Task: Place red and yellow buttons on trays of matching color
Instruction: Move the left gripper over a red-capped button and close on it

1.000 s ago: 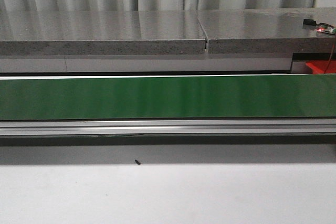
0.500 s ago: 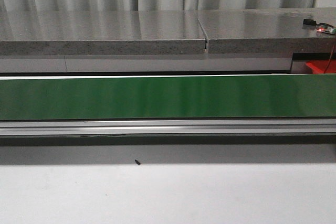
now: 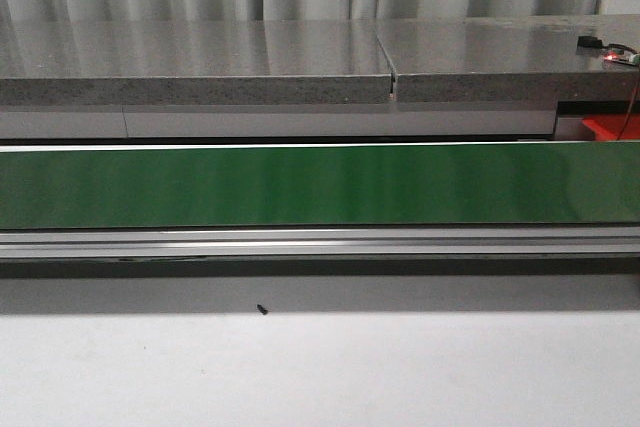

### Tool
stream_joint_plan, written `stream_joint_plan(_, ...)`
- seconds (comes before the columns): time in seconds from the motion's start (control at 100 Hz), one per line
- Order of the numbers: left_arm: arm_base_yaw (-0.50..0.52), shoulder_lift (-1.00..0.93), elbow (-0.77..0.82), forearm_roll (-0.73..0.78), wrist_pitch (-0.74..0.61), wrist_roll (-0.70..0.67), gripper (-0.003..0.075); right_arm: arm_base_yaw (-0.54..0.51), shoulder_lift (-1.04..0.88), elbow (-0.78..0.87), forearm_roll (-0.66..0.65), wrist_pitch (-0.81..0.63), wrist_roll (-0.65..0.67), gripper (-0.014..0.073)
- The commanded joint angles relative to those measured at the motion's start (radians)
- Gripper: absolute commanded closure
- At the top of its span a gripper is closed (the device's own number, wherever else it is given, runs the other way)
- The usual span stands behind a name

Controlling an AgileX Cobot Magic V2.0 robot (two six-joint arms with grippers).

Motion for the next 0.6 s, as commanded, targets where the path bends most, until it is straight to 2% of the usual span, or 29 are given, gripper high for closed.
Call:
stream_joint_plan(0.0,0.073,0.114,-0.155,0.005,0.025,-0.016,0.074,0.001,-0.014,-0.026,0.014,-0.047,-0.003,0.0662)
stream_joint_plan(0.21,0.238,0.365,-0.389,0.003,0.122,-0.006,0.0735,0.001,-0.014,-0.026,0.014,-0.047,-0.003,0.0662)
stream_joint_plan(0.28,0.271,0.422,-0.421,0.003,0.123,-0.006,0.0699,0.001,-0.014,-0.026,0.014,-0.047,-0.003,0.0662)
stream_joint_plan(0.38,0.296,0.501,-0.446,0.003,0.15,-0.006,0.056,0.001,-0.014,-0.026,0.014,-0.047,-0.003,0.0662)
stream_joint_plan(0.5,0.302,0.556,-0.451,0.023,0.174,-0.006,0.0297,0.001,-0.014,-0.026,0.014,-0.047,-0.003,0.0662)
stream_joint_plan(0.56,0.302,0.578,-0.451,0.045,0.172,-0.006,0.0205,0.001,-0.014,-0.026,0.014,-0.047,-0.003,0.0662)
stream_joint_plan(0.59,0.302,0.587,-0.451,0.044,0.169,-0.006,0.0188,0.001,-0.014,-0.026,0.014,-0.047,-0.003,0.0662)
